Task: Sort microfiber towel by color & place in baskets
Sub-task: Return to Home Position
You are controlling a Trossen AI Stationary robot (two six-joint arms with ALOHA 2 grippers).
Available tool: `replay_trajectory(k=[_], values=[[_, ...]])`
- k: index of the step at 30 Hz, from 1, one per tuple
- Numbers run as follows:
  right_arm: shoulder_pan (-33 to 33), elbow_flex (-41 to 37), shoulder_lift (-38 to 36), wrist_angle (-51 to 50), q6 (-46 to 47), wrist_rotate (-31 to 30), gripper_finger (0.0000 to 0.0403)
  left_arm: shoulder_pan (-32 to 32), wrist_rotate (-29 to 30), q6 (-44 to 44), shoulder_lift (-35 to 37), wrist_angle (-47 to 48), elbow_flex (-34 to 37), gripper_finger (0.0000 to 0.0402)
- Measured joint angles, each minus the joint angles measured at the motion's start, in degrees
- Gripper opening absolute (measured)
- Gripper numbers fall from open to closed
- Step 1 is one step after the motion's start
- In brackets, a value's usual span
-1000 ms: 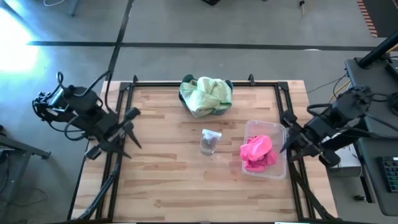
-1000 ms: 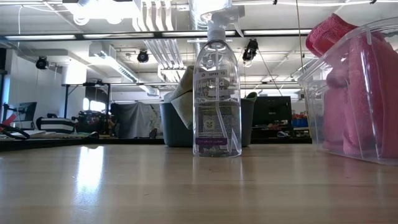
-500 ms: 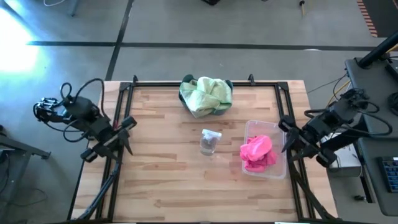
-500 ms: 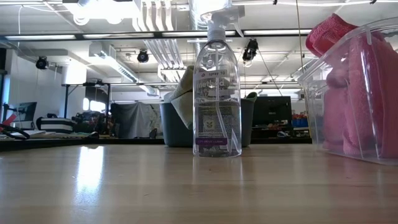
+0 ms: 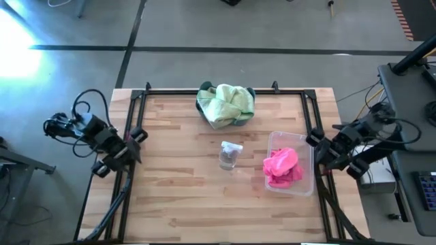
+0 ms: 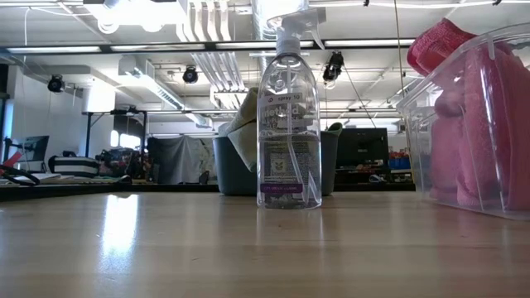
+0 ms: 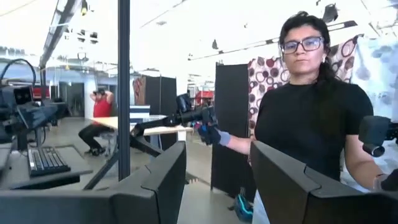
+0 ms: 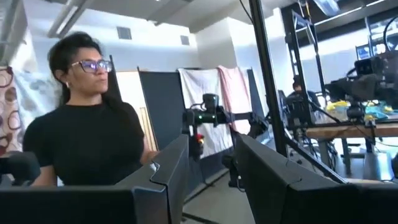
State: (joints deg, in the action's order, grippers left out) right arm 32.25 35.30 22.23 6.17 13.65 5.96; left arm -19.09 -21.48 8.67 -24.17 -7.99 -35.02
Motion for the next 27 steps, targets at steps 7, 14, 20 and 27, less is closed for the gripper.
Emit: replay_trajectory(k=[7,14,20,27], values=[[0.0,-7.8,-4.5,8.3,3.7,0.0,0.0135,0.0,2.4,1.8,1.0,-9.7,7.3,0.0164],[0.0,-13.5,-5.7,15.2,4.6,0.0,0.0128,0.0,4.6,2.6,1.0,-17.3,12.8,0.0164],[0.0,-17.7,-5.8,20.0,5.9,0.0,0.0132,0.0,4.6,2.8,2.0,-19.6,15.3,0.0164],[0.0,-22.0,-5.8,25.5,5.9,0.0,0.0139,0.0,4.6,4.4,4.3,-20.5,18.1,0.0164]])
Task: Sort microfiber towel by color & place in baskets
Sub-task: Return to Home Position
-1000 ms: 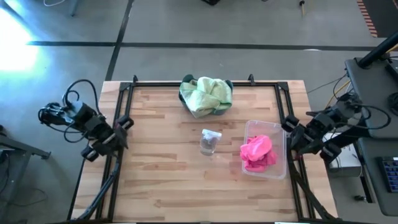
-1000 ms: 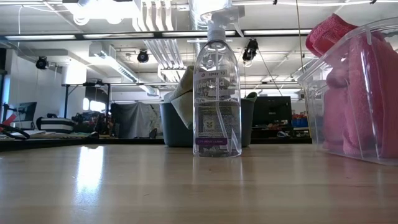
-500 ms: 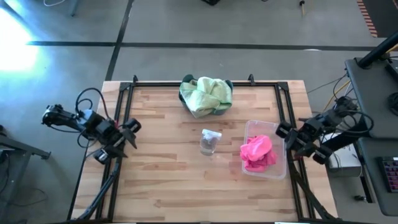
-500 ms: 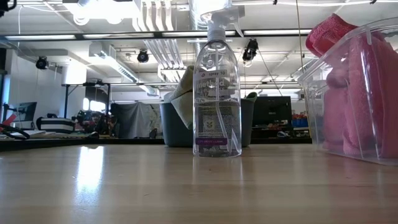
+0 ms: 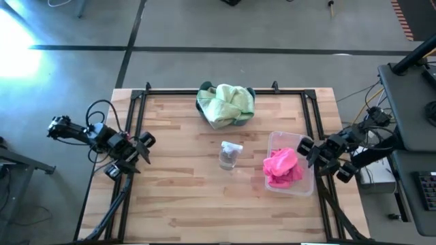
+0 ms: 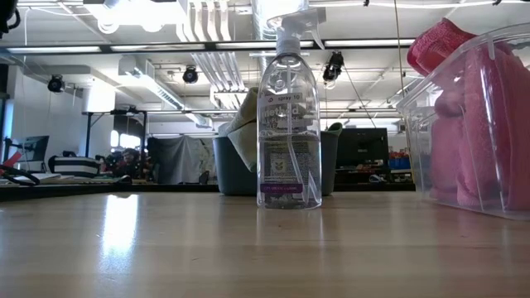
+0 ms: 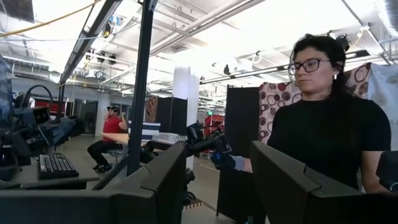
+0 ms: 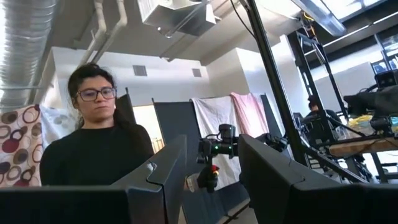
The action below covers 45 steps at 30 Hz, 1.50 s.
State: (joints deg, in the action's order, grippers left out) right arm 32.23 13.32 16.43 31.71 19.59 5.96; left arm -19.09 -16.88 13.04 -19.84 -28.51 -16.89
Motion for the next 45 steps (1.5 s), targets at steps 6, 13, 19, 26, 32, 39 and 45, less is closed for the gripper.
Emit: replay_trajectory(k=[6,13,19,26,32,39,45], values=[[0.0,-2.7,-1.0,0.8,0.0,0.0,0.0134,0.0,0.0,0.0,2.4,-0.4,2.0,0.0164],[0.0,-4.3,-3.1,0.9,0.0,0.0,0.0127,0.0,0.0,0.0,4.9,-2.1,5.1,0.0164],[0.0,-7.4,-5.1,2.6,0.0,0.0,0.0135,0.0,1.3,0.1,6.5,-3.4,8.1,0.0164],[0.0,-12.5,-6.5,7.3,-0.1,-0.1,0.0141,0.0,2.9,1.2,7.2,-3.5,9.6,0.0164],[0.0,-12.5,-6.6,6.4,-1.9,-1.0,0.0138,0.0,2.9,1.2,7.2,-3.5,11.1,0.0164],[0.0,-12.6,-6.6,4.4,-3.7,-1.0,0.0130,0.0,4.4,0.4,7.2,-3.5,13.0,0.0164],[0.0,-12.6,-6.6,4.5,-3.6,-1.5,0.0128,0.0,12.9,-2.0,7.4,-5.1,16.3,0.0164]])
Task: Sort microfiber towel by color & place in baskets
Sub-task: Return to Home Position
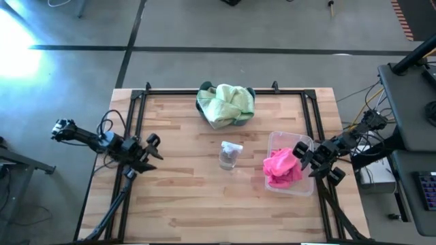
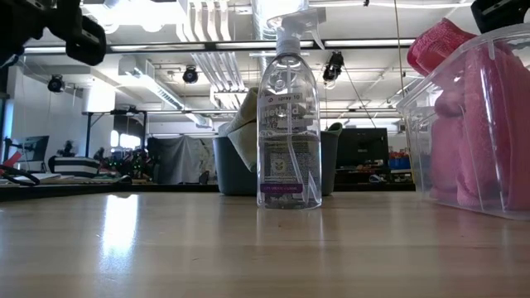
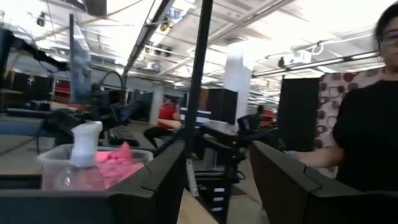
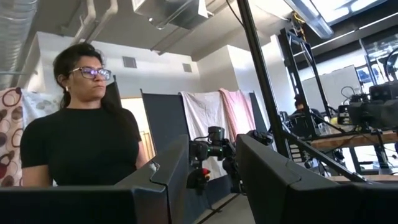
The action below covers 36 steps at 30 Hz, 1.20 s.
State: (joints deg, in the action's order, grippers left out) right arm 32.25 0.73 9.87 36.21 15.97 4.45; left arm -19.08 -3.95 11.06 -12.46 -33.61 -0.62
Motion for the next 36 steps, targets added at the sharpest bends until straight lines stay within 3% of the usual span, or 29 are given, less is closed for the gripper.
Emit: replay_trajectory(k=[7,11,14,21,24,36], values=[[0.0,0.0,0.0,0.0,0.0,0.0,0.0135,0.0,-1.9,-3.4,0.2,0.9,0.0,0.0164],[0.0,0.0,0.0,-1.5,-0.1,-0.1,0.0137,0.0,-2.4,-0.6,0.0,7.0,0.0,0.0164],[0.0,-0.1,0.0,-4.6,-0.4,-3.2,0.0134,0.0,0.9,0.5,0.0,9.3,0.0,0.0164],[0.0,-0.1,0.0,-14.3,-0.5,-22.4,0.0128,0.0,15.1,-5.5,0.1,9.7,0.0,0.0164],[0.0,-0.1,0.0,-17.8,-0.5,-27.1,0.0131,0.0,19.9,-8.6,0.1,9.9,0.0,0.0164],[0.0,-0.1,0.0,-18.5,-6.1,-27.5,0.0141,0.0,21.4,-10.4,0.1,13.7,0.0,0.0164]])
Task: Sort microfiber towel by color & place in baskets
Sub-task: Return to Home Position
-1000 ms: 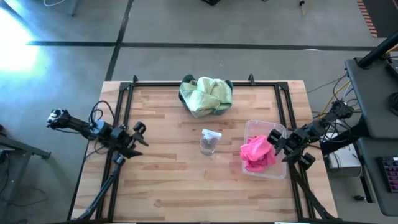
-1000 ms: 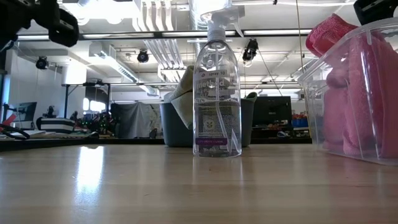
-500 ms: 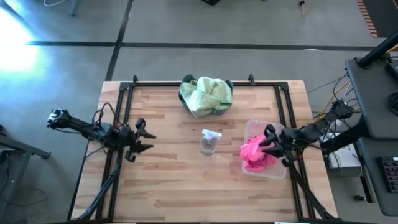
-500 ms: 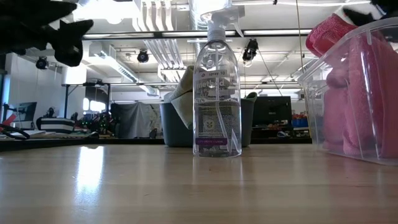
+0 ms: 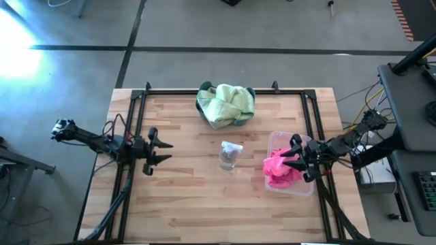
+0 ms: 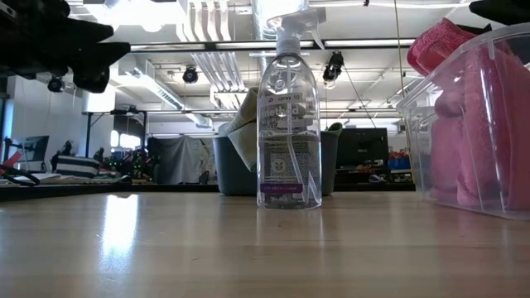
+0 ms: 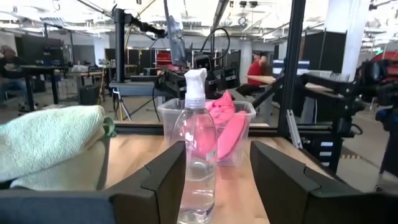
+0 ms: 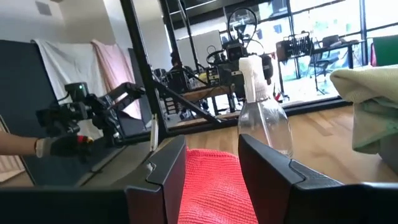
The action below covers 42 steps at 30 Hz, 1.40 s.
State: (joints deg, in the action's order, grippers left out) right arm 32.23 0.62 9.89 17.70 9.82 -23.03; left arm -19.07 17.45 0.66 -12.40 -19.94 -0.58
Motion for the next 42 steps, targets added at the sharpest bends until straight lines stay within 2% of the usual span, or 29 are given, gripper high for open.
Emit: replay_trajectory(k=[7,25,36,42], values=[[0.0,0.0,0.0,0.1,-2.2,0.0,0.0134,0.0,0.0,-2.9,0.0,0.0,0.0,0.0164],[0.0,0.0,0.0,0.1,-2.4,0.0,0.0141,0.0,0.0,-3.0,0.0,-0.1,0.0,0.0164],[0.0,0.0,0.0,0.1,-2.4,0.0,0.0127,0.0,0.0,-3.0,0.0,-0.1,0.0,0.0164],[0.0,0.0,-0.5,0.0,-2.4,0.0,0.0133,0.1,0.0,-3.0,3.5,0.1,0.1,0.0164]])
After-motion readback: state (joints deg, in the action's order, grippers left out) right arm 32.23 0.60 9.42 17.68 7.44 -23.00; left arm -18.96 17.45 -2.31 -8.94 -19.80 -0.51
